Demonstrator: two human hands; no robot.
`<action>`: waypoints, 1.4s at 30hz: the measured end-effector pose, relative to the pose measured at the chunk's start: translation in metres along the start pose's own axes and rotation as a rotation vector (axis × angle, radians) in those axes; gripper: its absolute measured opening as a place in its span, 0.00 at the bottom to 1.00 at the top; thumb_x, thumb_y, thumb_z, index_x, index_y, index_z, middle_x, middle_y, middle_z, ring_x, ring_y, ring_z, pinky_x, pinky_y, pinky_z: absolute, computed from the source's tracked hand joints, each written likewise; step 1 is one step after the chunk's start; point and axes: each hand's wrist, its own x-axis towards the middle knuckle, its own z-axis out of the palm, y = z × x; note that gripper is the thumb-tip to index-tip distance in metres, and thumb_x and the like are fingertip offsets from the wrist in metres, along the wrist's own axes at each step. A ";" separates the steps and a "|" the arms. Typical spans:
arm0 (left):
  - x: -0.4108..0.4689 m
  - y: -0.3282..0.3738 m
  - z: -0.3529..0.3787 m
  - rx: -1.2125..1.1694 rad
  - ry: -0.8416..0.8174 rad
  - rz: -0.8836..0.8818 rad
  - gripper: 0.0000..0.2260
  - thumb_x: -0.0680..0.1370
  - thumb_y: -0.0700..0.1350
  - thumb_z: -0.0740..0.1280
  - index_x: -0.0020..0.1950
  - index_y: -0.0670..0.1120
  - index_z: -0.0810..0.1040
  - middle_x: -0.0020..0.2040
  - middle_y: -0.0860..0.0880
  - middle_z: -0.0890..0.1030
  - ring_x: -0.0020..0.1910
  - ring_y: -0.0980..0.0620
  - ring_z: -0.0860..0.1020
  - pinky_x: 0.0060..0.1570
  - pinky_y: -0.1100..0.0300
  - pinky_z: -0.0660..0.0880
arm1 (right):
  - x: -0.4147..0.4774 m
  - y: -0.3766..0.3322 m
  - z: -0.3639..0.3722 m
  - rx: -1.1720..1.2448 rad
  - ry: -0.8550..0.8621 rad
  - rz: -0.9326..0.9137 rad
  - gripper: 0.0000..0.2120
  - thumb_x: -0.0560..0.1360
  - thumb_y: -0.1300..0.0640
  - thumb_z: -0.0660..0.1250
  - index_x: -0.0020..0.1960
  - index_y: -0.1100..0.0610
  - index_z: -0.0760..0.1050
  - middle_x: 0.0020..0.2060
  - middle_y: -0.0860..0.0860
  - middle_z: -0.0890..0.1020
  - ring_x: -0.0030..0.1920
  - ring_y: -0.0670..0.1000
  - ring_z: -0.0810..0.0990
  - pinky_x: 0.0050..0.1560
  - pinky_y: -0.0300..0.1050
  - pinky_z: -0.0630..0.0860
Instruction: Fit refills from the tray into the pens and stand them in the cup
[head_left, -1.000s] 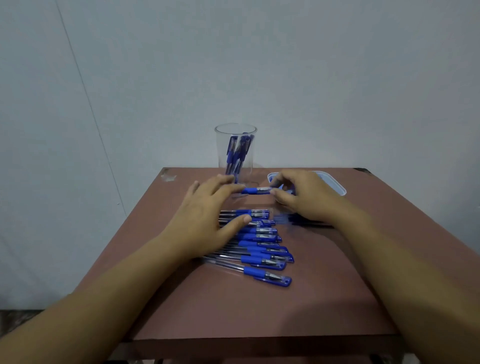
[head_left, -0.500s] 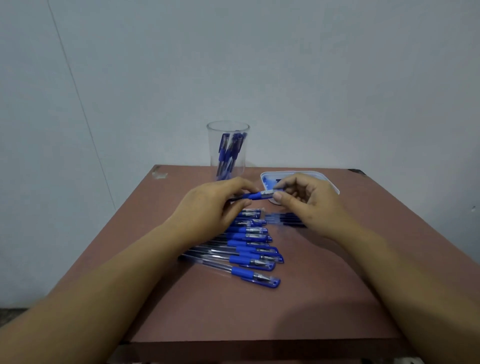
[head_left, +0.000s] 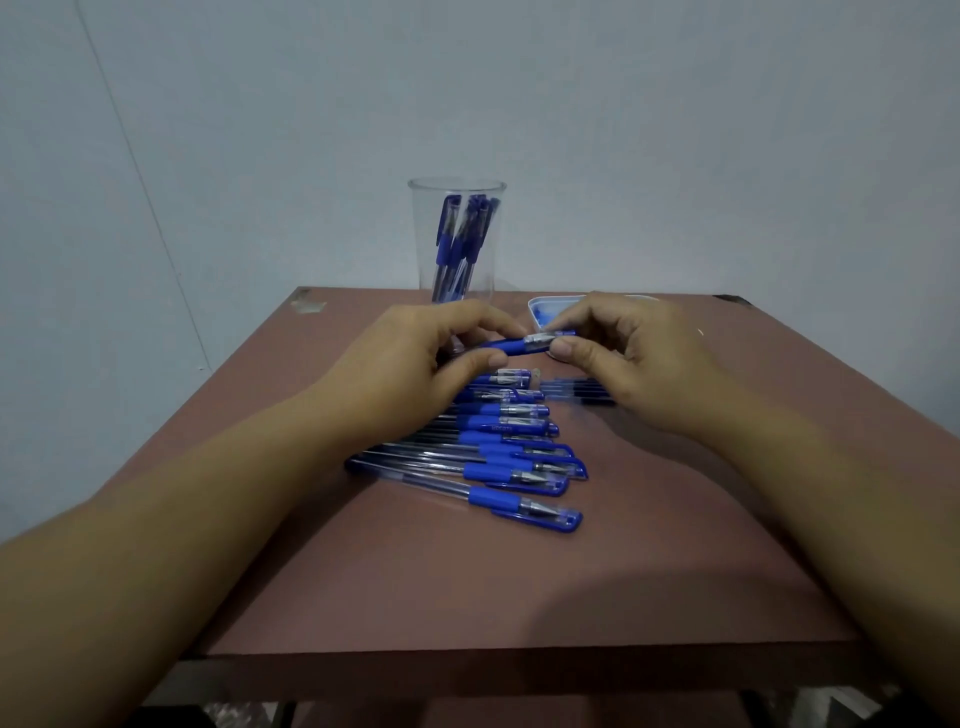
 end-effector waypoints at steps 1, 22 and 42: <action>0.000 0.000 0.000 0.006 -0.007 -0.010 0.12 0.78 0.48 0.69 0.53 0.67 0.75 0.39 0.68 0.78 0.36 0.59 0.75 0.37 0.69 0.71 | 0.000 0.001 0.000 -0.014 -0.002 -0.004 0.12 0.76 0.56 0.69 0.45 0.37 0.75 0.39 0.32 0.81 0.39 0.39 0.79 0.40 0.28 0.69; 0.002 0.012 0.001 -0.177 -0.173 -0.099 0.15 0.83 0.42 0.60 0.64 0.59 0.78 0.33 0.52 0.72 0.29 0.58 0.66 0.33 0.70 0.66 | -0.004 0.000 -0.010 -0.237 0.056 -0.132 0.05 0.75 0.58 0.68 0.50 0.51 0.80 0.38 0.31 0.75 0.41 0.32 0.75 0.40 0.24 0.67; 0.000 0.002 0.009 0.062 0.053 0.037 0.08 0.76 0.53 0.71 0.54 0.61 0.78 0.40 0.64 0.79 0.38 0.60 0.78 0.41 0.58 0.77 | -0.008 -0.004 0.000 0.094 -0.017 0.183 0.07 0.76 0.57 0.69 0.43 0.45 0.78 0.35 0.45 0.83 0.37 0.50 0.80 0.42 0.46 0.77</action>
